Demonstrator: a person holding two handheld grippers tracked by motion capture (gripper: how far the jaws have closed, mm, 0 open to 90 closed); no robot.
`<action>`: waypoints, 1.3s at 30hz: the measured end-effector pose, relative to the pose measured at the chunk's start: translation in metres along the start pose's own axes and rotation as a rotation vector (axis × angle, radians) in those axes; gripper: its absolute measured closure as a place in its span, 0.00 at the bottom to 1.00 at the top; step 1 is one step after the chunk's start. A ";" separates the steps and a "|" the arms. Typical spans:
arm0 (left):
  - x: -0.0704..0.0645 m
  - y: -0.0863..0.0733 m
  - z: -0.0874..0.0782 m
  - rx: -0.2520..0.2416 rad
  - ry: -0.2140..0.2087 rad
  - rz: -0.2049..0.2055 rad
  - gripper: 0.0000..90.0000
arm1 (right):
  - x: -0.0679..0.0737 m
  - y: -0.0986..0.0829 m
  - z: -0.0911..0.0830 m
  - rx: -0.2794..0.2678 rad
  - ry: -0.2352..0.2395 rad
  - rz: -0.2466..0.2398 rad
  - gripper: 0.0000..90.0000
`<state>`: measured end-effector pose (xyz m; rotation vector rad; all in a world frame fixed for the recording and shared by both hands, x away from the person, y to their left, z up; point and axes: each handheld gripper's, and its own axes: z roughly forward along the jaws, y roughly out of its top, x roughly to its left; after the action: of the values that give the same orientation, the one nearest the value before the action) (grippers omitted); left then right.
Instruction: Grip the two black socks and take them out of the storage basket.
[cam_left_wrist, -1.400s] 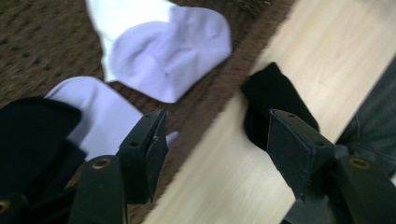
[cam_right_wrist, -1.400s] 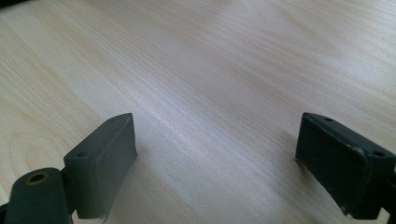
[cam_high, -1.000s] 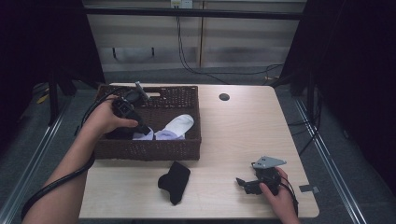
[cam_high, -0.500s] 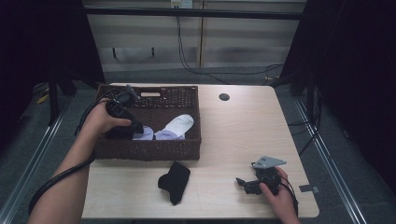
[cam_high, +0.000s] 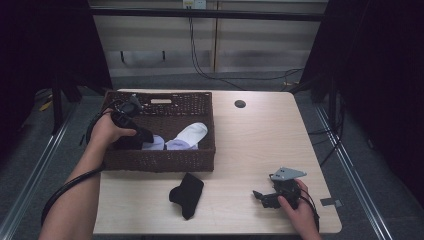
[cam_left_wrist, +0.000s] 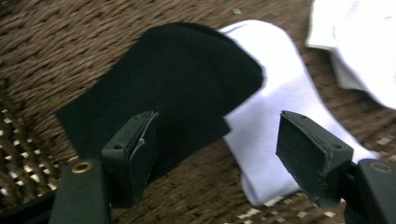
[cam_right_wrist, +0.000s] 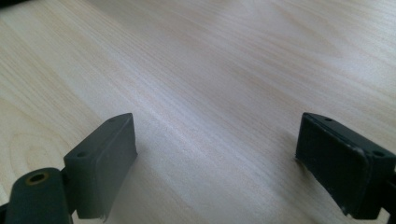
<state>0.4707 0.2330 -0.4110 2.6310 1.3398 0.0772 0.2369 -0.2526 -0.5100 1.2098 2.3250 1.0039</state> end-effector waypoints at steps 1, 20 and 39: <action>0.002 -0.001 0.002 0.005 -0.003 -0.004 0.32 | 0.000 0.000 0.000 0.000 0.000 0.000 0.13; 0.019 -0.004 0.017 0.051 0.042 -0.024 0.43 | 0.000 0.000 0.000 -0.003 0.001 -0.003 0.13; 0.023 -0.004 0.012 0.143 -0.027 -0.083 1.00 | 0.000 0.000 0.000 -0.002 0.001 -0.003 0.13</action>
<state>0.4829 0.2519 -0.4243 2.6767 1.4959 -0.0677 0.2371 -0.2527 -0.5101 1.2054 2.3248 1.0057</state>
